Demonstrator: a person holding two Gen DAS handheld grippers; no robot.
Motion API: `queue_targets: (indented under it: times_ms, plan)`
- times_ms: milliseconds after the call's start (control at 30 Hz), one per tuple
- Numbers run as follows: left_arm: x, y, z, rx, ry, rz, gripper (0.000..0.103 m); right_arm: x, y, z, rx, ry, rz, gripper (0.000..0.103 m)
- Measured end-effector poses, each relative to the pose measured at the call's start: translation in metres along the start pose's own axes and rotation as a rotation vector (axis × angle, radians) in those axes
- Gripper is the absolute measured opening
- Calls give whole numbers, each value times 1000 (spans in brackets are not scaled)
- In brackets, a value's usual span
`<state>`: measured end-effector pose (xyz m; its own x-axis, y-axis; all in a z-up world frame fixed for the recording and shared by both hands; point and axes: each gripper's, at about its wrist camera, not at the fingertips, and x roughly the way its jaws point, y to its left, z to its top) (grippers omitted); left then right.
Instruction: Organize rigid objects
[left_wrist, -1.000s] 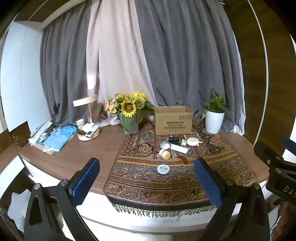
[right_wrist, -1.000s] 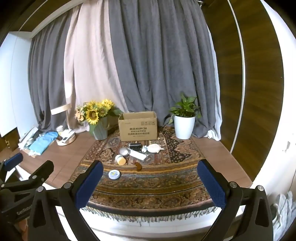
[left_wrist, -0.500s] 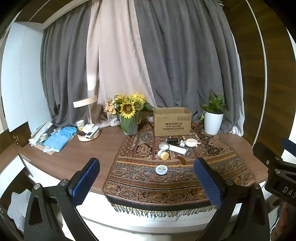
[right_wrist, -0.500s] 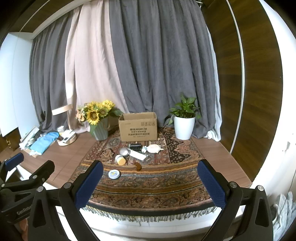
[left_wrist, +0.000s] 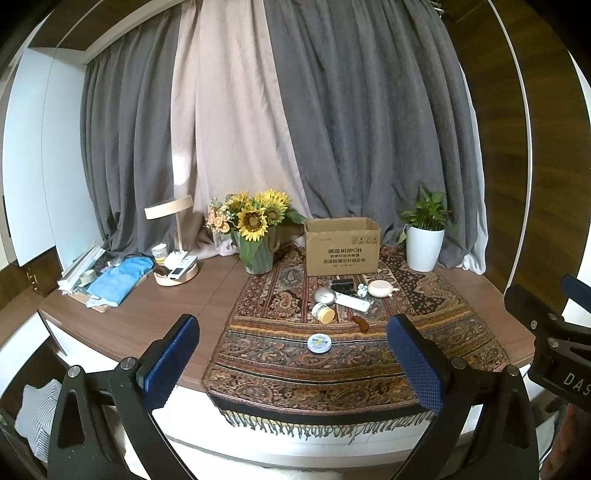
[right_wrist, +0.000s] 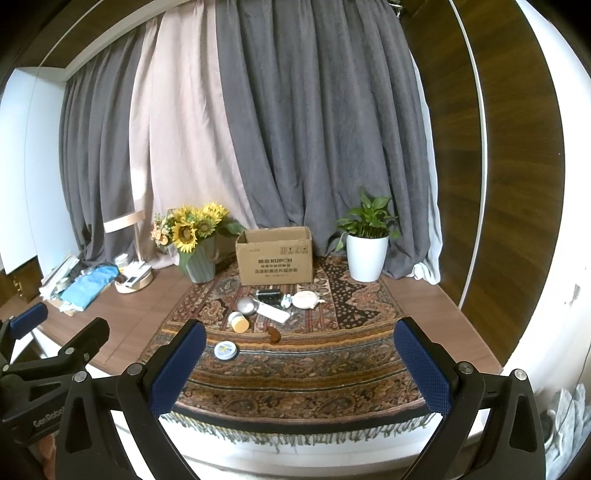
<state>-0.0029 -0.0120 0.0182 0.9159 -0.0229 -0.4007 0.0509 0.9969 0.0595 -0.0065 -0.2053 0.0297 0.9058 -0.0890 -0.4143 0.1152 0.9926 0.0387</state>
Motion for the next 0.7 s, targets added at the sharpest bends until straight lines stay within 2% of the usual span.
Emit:
queue_targets:
  times_ms: [700]
  plan:
    - [4,-8,-1,-6,-4,-4,103,3,0,2,-1,-3,4,103]
